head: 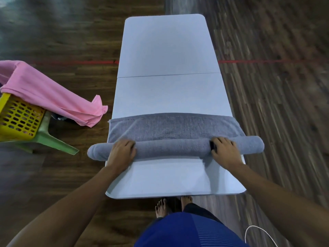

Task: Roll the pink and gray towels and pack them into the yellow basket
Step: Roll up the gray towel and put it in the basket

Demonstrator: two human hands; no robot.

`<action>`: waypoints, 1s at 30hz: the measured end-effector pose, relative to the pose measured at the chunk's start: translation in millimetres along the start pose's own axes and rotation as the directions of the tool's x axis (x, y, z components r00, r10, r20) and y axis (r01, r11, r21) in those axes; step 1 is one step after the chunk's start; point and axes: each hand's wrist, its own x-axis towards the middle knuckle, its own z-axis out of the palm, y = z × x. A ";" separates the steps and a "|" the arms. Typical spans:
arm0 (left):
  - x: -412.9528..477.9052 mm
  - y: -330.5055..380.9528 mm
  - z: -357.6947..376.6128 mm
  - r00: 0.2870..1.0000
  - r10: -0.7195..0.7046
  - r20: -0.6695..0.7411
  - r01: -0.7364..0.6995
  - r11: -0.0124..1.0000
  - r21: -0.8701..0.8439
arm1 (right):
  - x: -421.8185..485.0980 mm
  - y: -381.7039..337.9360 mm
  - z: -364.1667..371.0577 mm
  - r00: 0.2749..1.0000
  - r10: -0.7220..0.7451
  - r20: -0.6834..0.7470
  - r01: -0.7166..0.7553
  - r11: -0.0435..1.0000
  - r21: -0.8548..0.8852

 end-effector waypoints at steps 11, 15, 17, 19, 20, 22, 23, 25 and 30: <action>-1.3 4.2 -8.4 0.908 -0.048 0.417 0.023 0.998 0.064 | 2.6 3.8 -8.5 0.965 0.041 0.257 -0.016 0.995 -0.095; -2.1 -10.7 -5.0 0.969 0.025 0.244 -0.027 1.000 0.008 | 11.8 5.6 -14.9 0.964 0.088 0.252 -0.069 0.994 -0.082; -3.7 -10.8 0.7 1.000 0.025 -0.011 -0.025 0.998 0.051 | 10.6 4.8 -11.8 0.998 0.070 0.002 -0.070 0.997 -0.032; -4.1 -3.3 1.1 0.992 0.031 -0.126 -0.026 0.999 0.043 | 9.2 1.2 -9.0 0.990 0.022 -0.138 -0.019 1.000 0.023; -4.6 -1.5 1.8 0.991 0.062 -0.123 -0.056 0.997 0.050 | 7.7 0.3 -7.6 0.991 -0.006 -0.133 0.012 0.999 0.046; -8.5 -2.4 5.7 0.988 0.147 -0.041 -0.142 0.985 0.103 | 1.2 0.6 -3.1 0.996 -0.061 -0.070 0.065 0.996 0.060; -11.4 -3.1 6.9 0.985 0.174 0.024 -0.175 0.974 0.141 | -2.7 2.5 0.2 0.996 -0.087 -0.034 0.088 0.995 0.043; -14.3 -5.9 11.0 0.978 0.167 0.122 -0.188 0.964 0.188 | -9.6 8.3 8.4 0.992 -0.119 0.036 0.120 0.993 -0.015; 0.1 -3.0 0.8 0.991 0.083 0.109 -0.095 0.990 0.109 | 10.1 2.2 -3.5 0.995 -0.065 0.079 0.066 0.998 -0.011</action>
